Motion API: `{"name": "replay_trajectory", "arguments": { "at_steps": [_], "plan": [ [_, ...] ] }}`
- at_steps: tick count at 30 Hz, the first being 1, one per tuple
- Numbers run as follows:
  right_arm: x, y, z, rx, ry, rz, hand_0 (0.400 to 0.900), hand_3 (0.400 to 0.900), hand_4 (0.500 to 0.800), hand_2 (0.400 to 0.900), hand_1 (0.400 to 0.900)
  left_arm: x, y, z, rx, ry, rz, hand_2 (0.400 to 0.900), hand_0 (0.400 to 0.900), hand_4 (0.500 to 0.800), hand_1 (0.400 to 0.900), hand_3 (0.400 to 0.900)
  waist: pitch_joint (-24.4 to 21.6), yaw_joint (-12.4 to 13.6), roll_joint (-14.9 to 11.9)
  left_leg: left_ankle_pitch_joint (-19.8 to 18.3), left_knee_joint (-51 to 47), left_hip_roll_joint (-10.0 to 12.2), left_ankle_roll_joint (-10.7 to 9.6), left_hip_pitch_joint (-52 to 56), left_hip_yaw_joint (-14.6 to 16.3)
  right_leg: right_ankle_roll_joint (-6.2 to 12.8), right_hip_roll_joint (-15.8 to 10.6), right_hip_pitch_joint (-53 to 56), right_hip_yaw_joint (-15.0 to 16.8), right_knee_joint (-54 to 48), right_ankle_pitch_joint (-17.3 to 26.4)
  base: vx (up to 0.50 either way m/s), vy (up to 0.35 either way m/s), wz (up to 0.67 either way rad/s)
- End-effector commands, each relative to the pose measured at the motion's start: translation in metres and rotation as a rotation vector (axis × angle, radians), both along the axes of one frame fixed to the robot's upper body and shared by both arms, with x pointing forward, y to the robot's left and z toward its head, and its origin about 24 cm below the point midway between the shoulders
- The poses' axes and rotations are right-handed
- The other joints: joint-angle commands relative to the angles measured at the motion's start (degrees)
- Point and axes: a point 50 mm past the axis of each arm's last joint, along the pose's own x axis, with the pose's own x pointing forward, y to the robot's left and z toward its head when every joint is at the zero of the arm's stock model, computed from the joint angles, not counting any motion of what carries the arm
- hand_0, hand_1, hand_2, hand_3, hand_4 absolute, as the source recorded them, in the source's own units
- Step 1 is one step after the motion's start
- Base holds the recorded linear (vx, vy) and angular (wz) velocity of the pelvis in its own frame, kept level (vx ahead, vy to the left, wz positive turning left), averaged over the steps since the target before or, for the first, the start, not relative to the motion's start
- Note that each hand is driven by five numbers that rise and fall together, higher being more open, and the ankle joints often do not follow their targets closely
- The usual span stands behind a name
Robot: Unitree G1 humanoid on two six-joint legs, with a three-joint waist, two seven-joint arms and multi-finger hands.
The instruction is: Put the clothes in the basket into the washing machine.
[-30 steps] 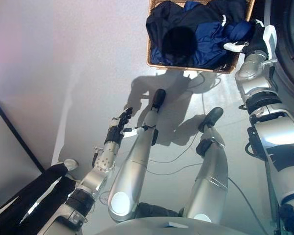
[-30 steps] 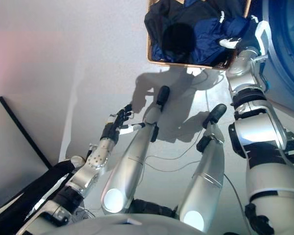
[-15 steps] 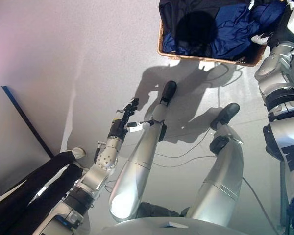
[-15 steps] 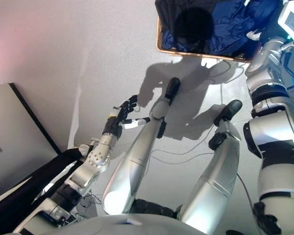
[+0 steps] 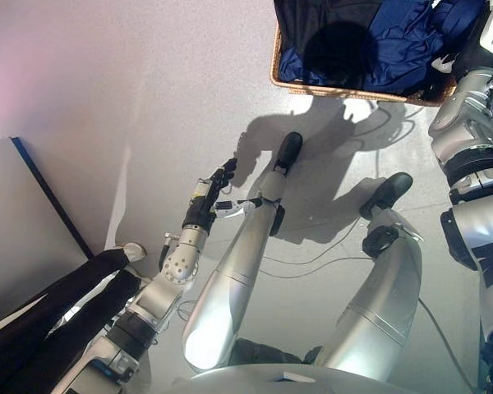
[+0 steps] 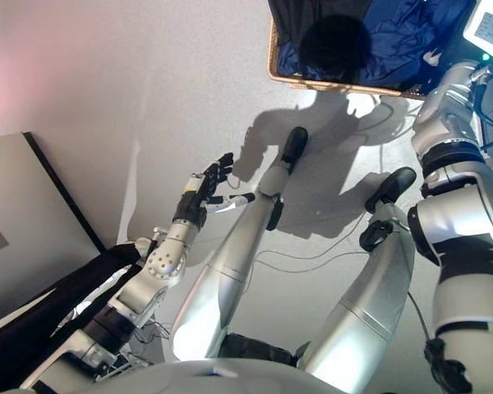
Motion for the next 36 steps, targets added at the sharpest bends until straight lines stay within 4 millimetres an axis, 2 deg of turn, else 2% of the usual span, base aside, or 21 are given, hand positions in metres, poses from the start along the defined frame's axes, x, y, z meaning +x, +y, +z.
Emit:
{"name": "replay_trajectory", "arguments": {
  "at_steps": [1, 8, 12, 18, 19, 21, 23, 24, 25, 26, 29, 30, 32, 34, 35, 36],
  "plan": [
    [-0.014, -0.026, 0.002, -0.009, 0.001, -0.067, 0.400, 0.400, 0.500, 0.400, 0.400, -0.006, -0.008, 0.013, -0.066, -0.079, 0.007, 0.900, 0.900, 0.800, 0.900, 0.900, -2.27, -0.23, 9.34, -8.91, 5.34, -0.11, 2.00, -1.31, 1.22, 2.59, 2.46, 2.81, 0.82, -2.94, 0.48, 0.00, 0.000, 0.00],
    [-0.012, -0.022, 0.003, 0.031, -0.056, -0.041, 0.400, 0.400, 0.500, 0.400, 0.400, -0.003, -0.005, 0.016, -0.065, -0.094, 0.027, 0.900, 0.900, 0.800, 0.900, 0.900, -2.27, -1.05, 8.62, -8.38, 3.31, 0.42, 1.86, -0.28, 1.59, 2.72, 2.83, 3.69, 0.76, -5.62, 1.44, 0.01, 0.003, -0.05],
    [-0.009, -0.012, 0.004, 0.146, -0.155, 0.033, 0.400, 0.400, 0.500, 0.400, 0.400, -0.002, -0.003, 0.015, -0.057, -0.088, 0.047, 0.900, 0.900, 0.800, 0.900, 0.900, -2.27, -2.07, 7.52, -8.47, 2.53, 0.92, 1.83, 0.81, 1.95, 2.65, 3.59, 4.49, 0.97, -7.31, 2.03, 0.02, -0.001, -0.15],
    [-0.013, 0.014, 0.023, 0.427, -0.505, 0.234, 0.400, 0.400, 0.500, 0.400, 0.400, 0.003, 0.006, 0.013, -0.051, -0.076, 0.117, 0.900, 0.900, 0.800, 0.900, 0.900, -2.27, -4.83, 5.33, -8.35, 0.57, 2.27, 1.67, 2.62, 3.16, 2.80, 5.05, 6.18, 1.34, -11.13, 3.60, 0.01, 0.012, -0.25],
    [-0.014, 0.021, 0.027, 0.506, -0.594, 0.286, 0.400, 0.400, 0.500, 0.400, 0.400, 0.003, 0.006, 0.013, -0.050, -0.073, 0.124, 0.900, 0.900, 0.800, 0.900, 0.900, -2.27, -5.35, 5.06, -6.67, -0.02, 2.50, 1.82, 1.95, 3.65, 2.39, 5.02, 5.75, 0.80, -12.37, 5.55, -0.06, 0.041, -0.32],
    [-0.017, 0.030, 0.030, 0.605, -0.695, 0.352, 0.400, 0.400, 0.500, 0.400, 0.400, 0.004, 0.008, 0.009, -0.046, -0.057, 0.135, 0.900, 0.900, 0.800, 0.900, 0.900, -2.27, -6.35, 4.29, -6.78, -0.98, 2.99, 1.73, 3.34, 4.02, 2.55, 5.66, 6.94, 0.86, -14.12, 6.07, -0.01, 0.026, -0.35],
    [-0.022, 0.037, 0.034, 0.743, -0.831, 0.418, 0.400, 0.400, 0.500, 0.400, 0.400, 0.004, 0.009, 0.005, -0.048, -0.040, 0.150, 0.900, 0.900, 0.800, 0.900, 0.900, -2.27, -7.34, 3.54, -6.95, -1.67, 3.45, 1.57, 4.74, 4.57, 2.63, 6.21, 8.39, 1.10, -15.80, 6.63, 0.04, 0.003, -0.35],
    [-0.026, 0.042, 0.038, 0.884, -0.963, 0.466, 0.400, 0.400, 0.500, 0.400, 0.400, 0.004, 0.009, 0.003, -0.052, -0.029, 0.155, 0.900, 0.900, 0.800, 0.900, 0.900, -2.27, -8.16, 3.27, -7.02, -2.49, 3.77, 1.41, 5.98, 5.05, 2.75, 6.57, 9.51, 1.27, -17.10, 7.07, 0.03, 0.005, -0.29],
    [-0.026, 0.042, 0.036, 0.888, -0.963, 0.464, 0.400, 0.400, 0.500, 0.400, 0.400, 0.003, 0.009, 0.003, -0.050, -0.027, 0.155, 0.900, 0.900, 0.800, 0.900, 0.900, -2.27, -8.04, 3.10, -6.97, -2.67, 3.82, 1.41, 6.22, 5.10, 2.75, 6.62, 9.74, 1.29, -17.33, 7.17, 0.05, 0.025, -0.38],
    [-0.031, 0.047, 0.043, 1.046, -1.104, 0.546, 0.400, 0.400, 0.500, 0.400, 0.400, 0.003, 0.009, 0.000, -0.053, -0.008, 0.157, 0.900, 0.900, 0.800, 0.900, 0.900, -2.27, -8.92, 3.13, -6.93, -3.90, 4.21, 1.14, 7.79, 5.57, 2.94, 6.96, 11.13, 1.57, -19.05, 7.63, 0.04, 0.022, -0.31],
    [-0.037, 0.051, 0.053, 1.258, -1.302, 0.646, 0.400, 0.400, 0.500, 0.400, 0.400, 0.002, 0.010, -0.006, -0.058, 0.029, 0.154, 0.900, 0.900, 0.800, 0.900, 0.900, -2.27, -9.48, 2.89, -6.83, -5.83, 4.76, 0.79, 11.23, 6.60, 3.04, 7.54, 14.32, 2.10, -21.78, 8.37, 0.04, 0.010, -0.28],
    [-0.036, 0.050, 0.052, 1.262, -1.302, 0.646, 0.400, 0.400, 0.500, 0.400, 0.400, 0.002, 0.011, -0.007, -0.056, 0.031, 0.155, 0.900, 0.900, 0.800, 0.900, 0.900, -2.27, -9.40, 2.75, -6.78, -6.11, 4.81, 0.78, 11.57, 6.65, 3.04, 7.60, 14.65, 2.10, -22.10, 8.48, 0.04, 0.010, -0.25],
    [-0.037, 0.051, 0.071, 1.395, -1.399, 0.746, 0.400, 0.400, 0.500, 0.400, 0.400, 0.000, 0.011, -0.010, -0.062, 0.055, 0.137, 0.900, 0.900, 0.800, 0.900, 0.900, -2.27, -9.53, 3.21, -6.68, -7.93, 4.95, 0.69, 15.10, 7.43, 3.33, 7.98, 17.58, 2.81, -24.51, 9.38, 0.07, 0.046, -0.36],
    [-0.037, 0.047, 0.079, 1.417, -1.424, 0.784, 0.400, 0.400, 0.500, 0.400, 0.400, 0.001, 0.012, -0.009, -0.060, 0.050, 0.126, 0.900, 0.900, 0.800, 0.900, 0.900, -2.27, -9.34, 3.41, -6.44, -9.09, 5.06, 0.66, 16.57, 7.86, 3.47, 8.17, 18.88, 2.96, -25.89, 9.94, 0.05, 0.043, -0.26],
    [-0.038, 0.045, 0.095, 1.479, -1.462, 0.854, 0.400, 0.400, 0.500, 0.400, 0.400, 0.001, 0.013, -0.009, -0.063, 0.056, 0.110, 0.900, 0.900, 0.800, 0.900, 0.900, -2.27, -9.07, 3.88, -6.09, -10.60, 5.04, 0.60, 18.59, 8.35, 3.58, 8.39, 20.45, 3.37, -27.11, 10.44, 0.04, 0.018, -0.14],
    [-0.037, 0.043, 0.095, 1.482, -1.460, 0.860, 0.400, 0.400, 0.500, 0.400, 0.400, 0.000, 0.013, -0.009, -0.065, 0.057, 0.109, 0.900, 0.900, 0.800, 0.900, 0.900, -2.27, -9.04, 3.96, -5.93, -11.08, 5.06, 0.60, 18.95, 8.35, 3.59, 8.42, 20.78, 3.32, -27.53, 10.61, 0.04, 0.019, -0.14]
  ]
}}
